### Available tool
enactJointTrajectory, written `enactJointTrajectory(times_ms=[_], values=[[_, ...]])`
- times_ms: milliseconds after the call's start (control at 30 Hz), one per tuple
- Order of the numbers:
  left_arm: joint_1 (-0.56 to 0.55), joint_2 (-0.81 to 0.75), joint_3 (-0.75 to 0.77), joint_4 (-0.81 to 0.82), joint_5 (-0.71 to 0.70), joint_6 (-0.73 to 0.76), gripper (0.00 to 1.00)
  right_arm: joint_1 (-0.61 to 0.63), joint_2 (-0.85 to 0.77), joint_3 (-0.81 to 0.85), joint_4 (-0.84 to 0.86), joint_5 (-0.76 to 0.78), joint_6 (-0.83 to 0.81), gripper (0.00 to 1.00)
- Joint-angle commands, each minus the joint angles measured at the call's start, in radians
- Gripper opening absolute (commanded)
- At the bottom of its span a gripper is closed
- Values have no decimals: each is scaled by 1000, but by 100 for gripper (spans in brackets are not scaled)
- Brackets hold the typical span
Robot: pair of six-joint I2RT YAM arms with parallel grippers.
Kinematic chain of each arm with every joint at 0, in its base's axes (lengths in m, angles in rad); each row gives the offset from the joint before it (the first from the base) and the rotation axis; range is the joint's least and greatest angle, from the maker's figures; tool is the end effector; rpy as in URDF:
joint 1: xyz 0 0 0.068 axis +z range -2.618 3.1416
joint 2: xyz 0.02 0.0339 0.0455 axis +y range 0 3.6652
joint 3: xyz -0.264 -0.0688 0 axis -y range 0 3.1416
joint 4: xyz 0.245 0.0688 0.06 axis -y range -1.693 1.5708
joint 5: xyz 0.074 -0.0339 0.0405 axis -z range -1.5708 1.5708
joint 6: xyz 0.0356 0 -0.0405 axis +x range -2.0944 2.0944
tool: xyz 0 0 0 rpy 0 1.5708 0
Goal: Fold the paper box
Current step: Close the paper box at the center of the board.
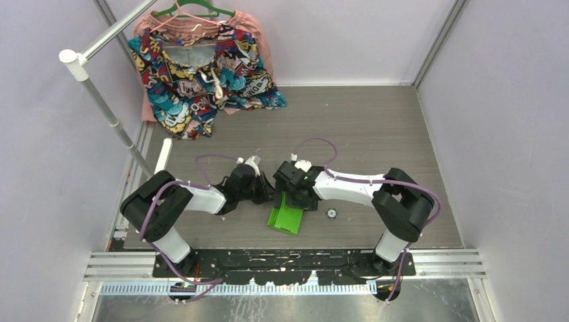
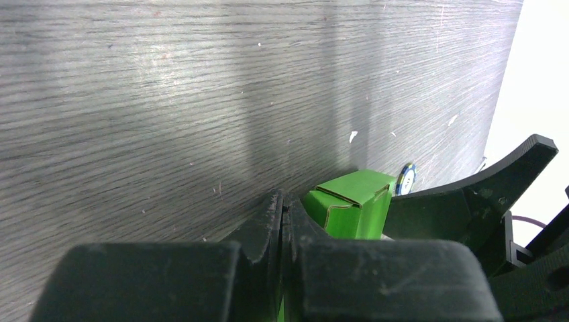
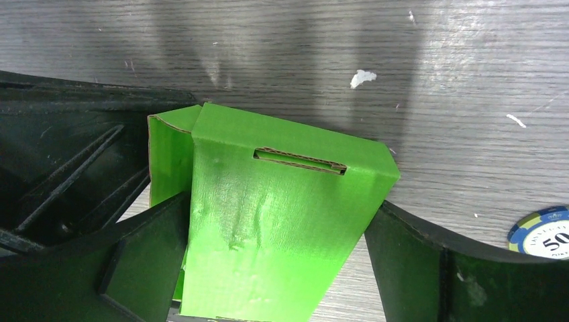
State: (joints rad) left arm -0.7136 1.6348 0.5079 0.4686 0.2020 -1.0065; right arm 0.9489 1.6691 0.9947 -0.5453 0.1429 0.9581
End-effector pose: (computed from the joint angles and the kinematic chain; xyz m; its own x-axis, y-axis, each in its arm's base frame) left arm 0.2088 -0.1903 0.1149 -0.8906 -0.3239 -0.3193 0.0163 0.6789 -0.7340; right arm 0.1861 0.2509 0.1675 -0.9494 0.0654 -0.3072 0.0013 0.9789 0.2045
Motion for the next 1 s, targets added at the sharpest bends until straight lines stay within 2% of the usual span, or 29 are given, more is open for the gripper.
enactJointTrajectory(times_ms=[0, 100, 200, 433, 533, 600, 800, 967], values=[[-30, 72, -58, -221, -24, 55, 0, 29, -55, 26, 90, 12, 22, 100], [-30, 75, -58, -212, -20, 53, 0, 9, -63, -1, 150, -73, 42, 100], [-29, 73, -62, -211, -20, 52, 0, 18, -41, 56, 33, -8, 42, 100], [-29, 69, -70, -205, -20, 55, 0, 35, -135, 115, -38, 39, 40, 100], [-29, 73, -66, -202, -16, 55, 0, 34, -116, 159, -93, 58, 34, 100], [-30, 69, -70, -202, -18, 56, 0, 34, -120, 143, -44, 43, 53, 100], [-29, 50, -81, -209, -24, 56, 0, 34, -42, 170, -68, 55, 63, 100], [-29, 55, -79, -212, -27, 57, 0, 28, -29, 148, -16, 63, 72, 100]])
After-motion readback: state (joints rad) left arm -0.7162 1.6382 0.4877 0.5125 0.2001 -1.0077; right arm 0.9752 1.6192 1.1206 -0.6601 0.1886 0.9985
